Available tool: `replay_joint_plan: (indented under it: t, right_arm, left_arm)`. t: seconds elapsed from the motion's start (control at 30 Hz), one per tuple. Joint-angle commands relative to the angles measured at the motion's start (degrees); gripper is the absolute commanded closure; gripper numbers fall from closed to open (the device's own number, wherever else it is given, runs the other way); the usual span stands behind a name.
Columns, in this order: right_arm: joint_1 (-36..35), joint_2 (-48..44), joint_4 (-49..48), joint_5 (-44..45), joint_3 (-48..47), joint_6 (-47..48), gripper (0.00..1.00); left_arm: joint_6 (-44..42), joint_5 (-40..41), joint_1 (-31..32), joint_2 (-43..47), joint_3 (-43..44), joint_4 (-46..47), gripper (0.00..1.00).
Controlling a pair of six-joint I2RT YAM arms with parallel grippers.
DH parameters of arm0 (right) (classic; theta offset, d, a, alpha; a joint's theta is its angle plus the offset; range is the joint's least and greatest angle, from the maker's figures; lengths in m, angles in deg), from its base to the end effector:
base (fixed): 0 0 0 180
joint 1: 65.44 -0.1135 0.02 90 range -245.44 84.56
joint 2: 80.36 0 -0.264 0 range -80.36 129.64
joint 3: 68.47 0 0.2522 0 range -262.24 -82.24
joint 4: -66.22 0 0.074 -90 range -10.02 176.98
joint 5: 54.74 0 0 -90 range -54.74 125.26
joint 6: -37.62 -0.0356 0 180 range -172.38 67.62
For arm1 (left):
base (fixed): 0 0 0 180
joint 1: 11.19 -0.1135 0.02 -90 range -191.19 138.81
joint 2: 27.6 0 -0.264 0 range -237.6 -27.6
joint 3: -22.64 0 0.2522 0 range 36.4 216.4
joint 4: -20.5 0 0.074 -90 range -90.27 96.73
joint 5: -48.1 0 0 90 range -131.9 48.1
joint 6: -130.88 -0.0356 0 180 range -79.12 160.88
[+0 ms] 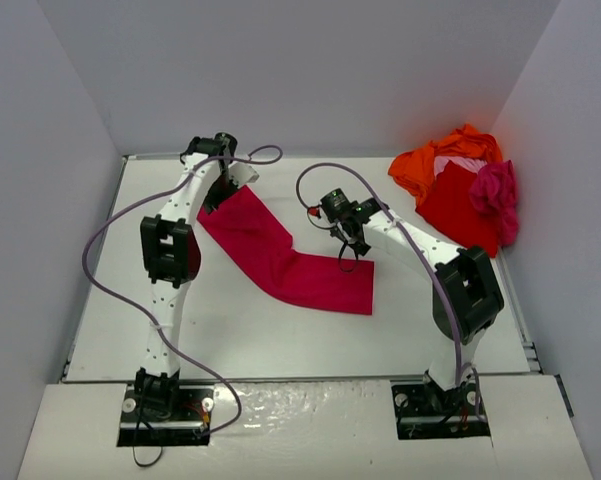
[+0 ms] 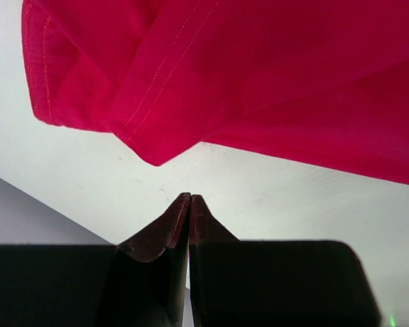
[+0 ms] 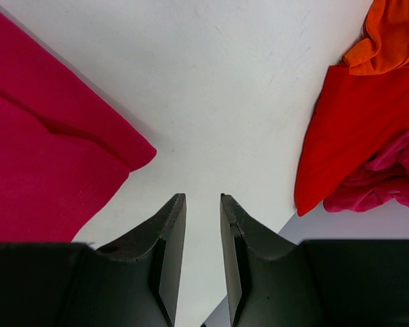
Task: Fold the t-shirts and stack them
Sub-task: Rotate the tshirt 90 degrees
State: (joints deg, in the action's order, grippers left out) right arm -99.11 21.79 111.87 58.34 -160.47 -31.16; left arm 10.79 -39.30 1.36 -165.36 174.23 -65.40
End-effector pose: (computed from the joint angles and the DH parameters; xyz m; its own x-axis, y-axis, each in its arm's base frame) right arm 0.3272 0.2012 0.2389 -0.5234 -0.7488 -0.4066 -0.5536 0.6616 -0.5057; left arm 0.4826 -0.1058 0.2470 -0.7016 0.6693 -0.2447 0.6416 0.7427 0.1917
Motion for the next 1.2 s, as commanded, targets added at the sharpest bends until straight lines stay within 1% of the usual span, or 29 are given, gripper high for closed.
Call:
replay_joint_plan:
  t: [0.0,0.1,0.2,0.3,0.37,0.47,0.63,0.8,0.93,1.1,1.17]
  right_arm:
    - [0.1,-3.4,-0.5,1.0,-0.3,-0.3,0.76]
    - [0.0,-4.0,-0.4,1.3,0.0,-0.2,0.75]
    - [0.0,-4.5,-0.5,1.1,0.7,-0.2,0.75]
    - [0.0,-5.1,-0.5,-0.2,1.1,-0.2,0.76]
    - [0.0,-5.5,0.0,-3.0,1.0,-0.2,0.76]
    - [-0.1,-6.5,0.8,-7.7,1.1,0.3,0.76]
    - [-0.6,-7.9,1.9,-16.8,1.6,0.6,0.75]
    - [-1.0,-7.9,4.1,-24.9,3.2,2.2,0.75]
    - [-0.9,-4.8,5.9,-25.6,4.0,3.7,0.78]
    - [0.1,1.1,5.8,-23.4,3.3,4.9,0.81]
    - [1.2,3.5,5.7,-21.0,2.5,4.9,0.82]
  left_arm:
    - [-5.1,-4.1,-1.3,-7.0,11.5,-19.8,1.00]
    - [-5.6,-3.7,-1.5,-11.3,13.8,-21.8,1.00]
    - [-6.0,-3.8,-1.5,-12.1,12.3,-20.3,1.00]
    - [-5.6,-1.6,-1.5,-13.6,11.3,-19.3,1.00]
    - [-5.1,-0.6,-1.5,-14.8,11.3,-18.7,1.00]
    - [-2.9,1.2,-1.3,-15.1,10.9,-15.4,1.00]
    - [-0.1,6.6,0.9,-16.0,10.7,-5.0,0.98]
    - [1.0,7.3,3.4,-17.4,12.0,0.5,0.96]
    - [1.3,8.2,5.3,-20.1,16.0,0.9,0.96]
    - [2.7,8.3,6.2,-20.1,17.6,4.0,0.94]
    - [3.2,8.4,6.3,-20.2,18.3,4.2,0.93]
